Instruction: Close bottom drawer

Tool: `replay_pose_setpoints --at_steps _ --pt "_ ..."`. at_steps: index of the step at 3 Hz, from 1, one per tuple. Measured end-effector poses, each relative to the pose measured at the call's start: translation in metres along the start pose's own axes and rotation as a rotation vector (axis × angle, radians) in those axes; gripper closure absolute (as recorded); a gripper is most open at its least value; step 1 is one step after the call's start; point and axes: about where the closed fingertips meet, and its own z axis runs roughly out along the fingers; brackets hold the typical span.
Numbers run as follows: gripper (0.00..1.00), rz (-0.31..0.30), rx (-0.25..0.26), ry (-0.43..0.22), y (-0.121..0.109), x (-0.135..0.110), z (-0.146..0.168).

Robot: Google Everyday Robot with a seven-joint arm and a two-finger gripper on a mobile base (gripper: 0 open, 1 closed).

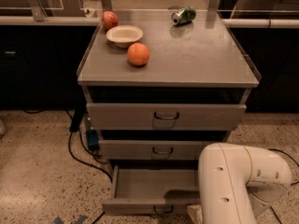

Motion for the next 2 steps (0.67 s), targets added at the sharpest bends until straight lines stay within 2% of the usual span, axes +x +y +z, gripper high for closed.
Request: replay_pose_setpoints --at_steps 2 --pt "1.00 -0.046 0.143 -0.079 -0.016 0.025 0.021"
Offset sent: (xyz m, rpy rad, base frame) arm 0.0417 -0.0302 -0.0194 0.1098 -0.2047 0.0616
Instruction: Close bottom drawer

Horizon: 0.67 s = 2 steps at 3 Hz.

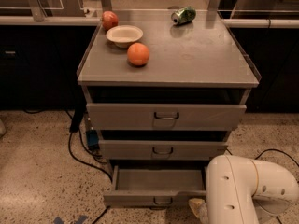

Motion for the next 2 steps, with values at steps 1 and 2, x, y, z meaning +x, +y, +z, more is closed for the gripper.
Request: replay_pose_setpoints --at_steps 1,2 --pt "1.00 0.000 0.000 0.000 0.0000 0.0000 0.0000" --pt "1.00 0.001 -0.015 -0.010 -0.0040 0.0025 0.0076"
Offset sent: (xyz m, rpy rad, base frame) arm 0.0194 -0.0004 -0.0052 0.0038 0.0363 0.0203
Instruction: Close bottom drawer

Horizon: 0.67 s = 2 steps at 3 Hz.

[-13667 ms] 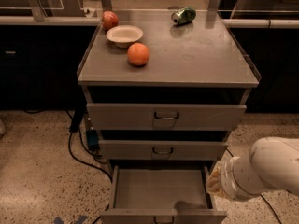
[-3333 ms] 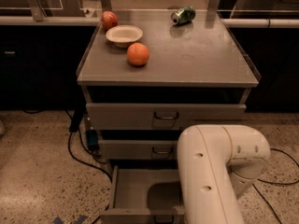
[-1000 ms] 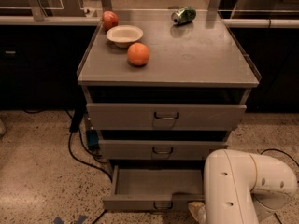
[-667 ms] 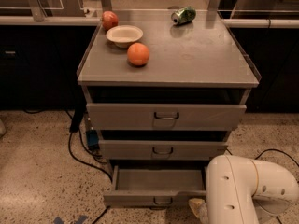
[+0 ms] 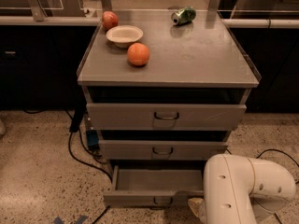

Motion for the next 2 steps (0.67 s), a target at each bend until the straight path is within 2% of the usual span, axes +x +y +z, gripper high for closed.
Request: replay_pose_setpoints --at_steps 2 --pt "1.00 -0.013 0.008 -0.033 -0.015 0.017 0.026"
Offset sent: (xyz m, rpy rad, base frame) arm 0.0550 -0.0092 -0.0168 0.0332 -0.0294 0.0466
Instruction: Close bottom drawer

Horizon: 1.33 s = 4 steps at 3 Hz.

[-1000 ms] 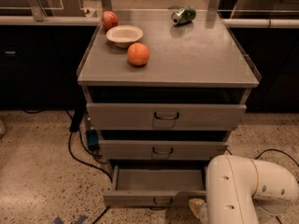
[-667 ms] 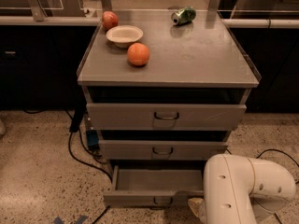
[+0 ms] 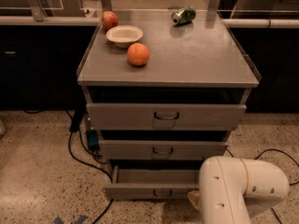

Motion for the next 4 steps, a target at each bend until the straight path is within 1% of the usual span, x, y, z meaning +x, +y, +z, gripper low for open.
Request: replay_pose_setpoints --at_steps 1,2,3,4 --pt "1.00 -0.002 0.043 -0.001 -0.006 0.015 0.015" --pt "1.00 -0.003 0.043 -0.001 -0.006 0.015 0.015" --pt "1.00 -0.029 0.038 0.005 -0.018 0.019 0.024" --pt "1.00 -0.048 0.044 0.007 -0.039 0.037 0.043"
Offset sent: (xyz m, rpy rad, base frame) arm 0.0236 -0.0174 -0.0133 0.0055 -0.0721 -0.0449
